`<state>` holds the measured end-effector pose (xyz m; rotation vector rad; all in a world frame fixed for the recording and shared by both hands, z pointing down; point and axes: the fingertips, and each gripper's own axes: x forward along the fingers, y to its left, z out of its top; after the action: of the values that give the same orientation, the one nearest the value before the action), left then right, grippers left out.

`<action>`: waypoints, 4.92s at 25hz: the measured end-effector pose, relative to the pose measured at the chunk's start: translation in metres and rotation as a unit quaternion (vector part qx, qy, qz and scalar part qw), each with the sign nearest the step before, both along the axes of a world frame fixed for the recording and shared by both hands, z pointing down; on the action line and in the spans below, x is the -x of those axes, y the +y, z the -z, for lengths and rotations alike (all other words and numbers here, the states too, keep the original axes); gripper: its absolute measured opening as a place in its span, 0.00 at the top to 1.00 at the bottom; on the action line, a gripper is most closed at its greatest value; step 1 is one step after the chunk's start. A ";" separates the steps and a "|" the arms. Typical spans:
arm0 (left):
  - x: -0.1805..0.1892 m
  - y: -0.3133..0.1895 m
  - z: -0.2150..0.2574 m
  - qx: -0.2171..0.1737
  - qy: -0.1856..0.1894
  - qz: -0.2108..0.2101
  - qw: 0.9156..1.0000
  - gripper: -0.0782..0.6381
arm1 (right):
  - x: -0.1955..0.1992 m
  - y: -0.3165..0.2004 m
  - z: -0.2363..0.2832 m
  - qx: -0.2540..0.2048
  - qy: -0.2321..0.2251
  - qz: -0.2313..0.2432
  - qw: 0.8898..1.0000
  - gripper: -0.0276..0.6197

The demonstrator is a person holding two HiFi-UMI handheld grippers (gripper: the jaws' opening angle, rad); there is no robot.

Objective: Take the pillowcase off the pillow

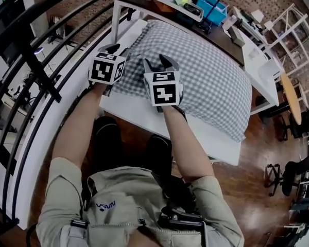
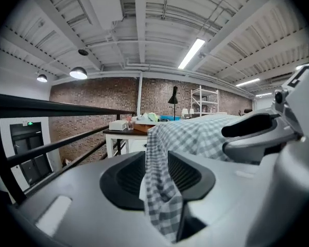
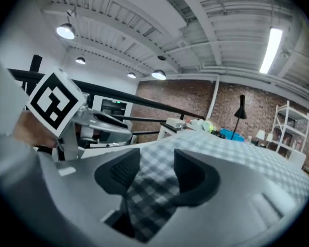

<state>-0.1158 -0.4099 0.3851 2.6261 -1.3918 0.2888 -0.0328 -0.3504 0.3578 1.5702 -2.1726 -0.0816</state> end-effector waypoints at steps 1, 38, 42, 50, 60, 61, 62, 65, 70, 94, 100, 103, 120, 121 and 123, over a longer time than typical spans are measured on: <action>0.001 -0.004 -0.008 0.009 0.001 -0.004 1.000 0.73 | 0.005 -0.002 -0.009 0.010 0.013 -0.001 1.000 0.64; -0.052 0.053 -0.029 0.124 0.082 -0.223 0.964 0.85 | -0.048 0.073 -0.015 -0.020 -0.016 -0.038 0.999 0.83; -0.053 0.059 -0.040 0.130 0.096 -0.222 0.962 0.85 | 0.003 0.063 -0.031 -0.010 0.046 0.008 0.999 0.62; -0.017 0.039 -0.016 0.115 0.190 -0.167 0.961 0.72 | -0.008 0.066 -0.039 -0.006 0.117 -0.017 0.993 0.94; -0.065 0.046 -0.039 0.157 0.060 -0.211 0.963 0.83 | 0.000 0.096 -0.034 0.003 0.106 0.046 0.993 0.94; -0.063 0.042 -0.029 0.151 0.064 -0.211 0.964 0.84 | -0.005 0.098 -0.034 0.011 0.116 0.046 0.992 0.94; -0.060 0.038 -0.017 0.145 0.068 -0.212 0.964 0.85 | -0.013 0.099 -0.033 0.018 0.127 0.044 0.991 0.94; -0.051 0.026 0.018 0.137 0.100 -0.218 0.961 0.85 | -0.043 0.104 -0.027 0.034 0.165 0.031 0.985 0.94; -0.028 0.014 0.040 0.155 0.182 -0.207 0.949 0.86 | -0.106 0.117 -0.046 0.087 0.222 -0.006 0.971 0.94; -0.040 -0.044 0.014 0.163 0.079 -0.148 0.972 0.50 | -0.047 -0.063 0.126 0.016 -0.004 0.092 0.996 0.73; -0.076 -0.025 0.007 0.165 0.127 -0.238 0.949 0.72 | -0.026 -0.141 0.041 0.152 0.084 0.064 0.983 0.64; -0.078 -0.011 0.014 0.086 0.032 -0.238 0.967 0.83 | -0.029 -0.144 0.020 0.169 0.127 0.060 0.976 0.86; 0.003 -0.007 0.065 -0.023 0.103 -0.129 0.986 0.86 | -0.211 -0.141 0.028 0.154 0.246 -0.112 0.950 0.95; -0.002 -0.013 0.052 -0.007 0.103 -0.126 0.987 0.86 | -0.211 -0.137 0.016 0.163 0.240 -0.108 0.951 0.95; -0.015 -0.019 0.037 0.008 0.092 -0.130 0.987 0.85 | -0.200 -0.136 0.012 0.141 0.228 -0.083 0.960 0.95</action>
<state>-0.1009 -0.4284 0.3485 2.7393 -0.9873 0.0847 0.1674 -0.4868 0.3462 1.4000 -1.6137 -0.0693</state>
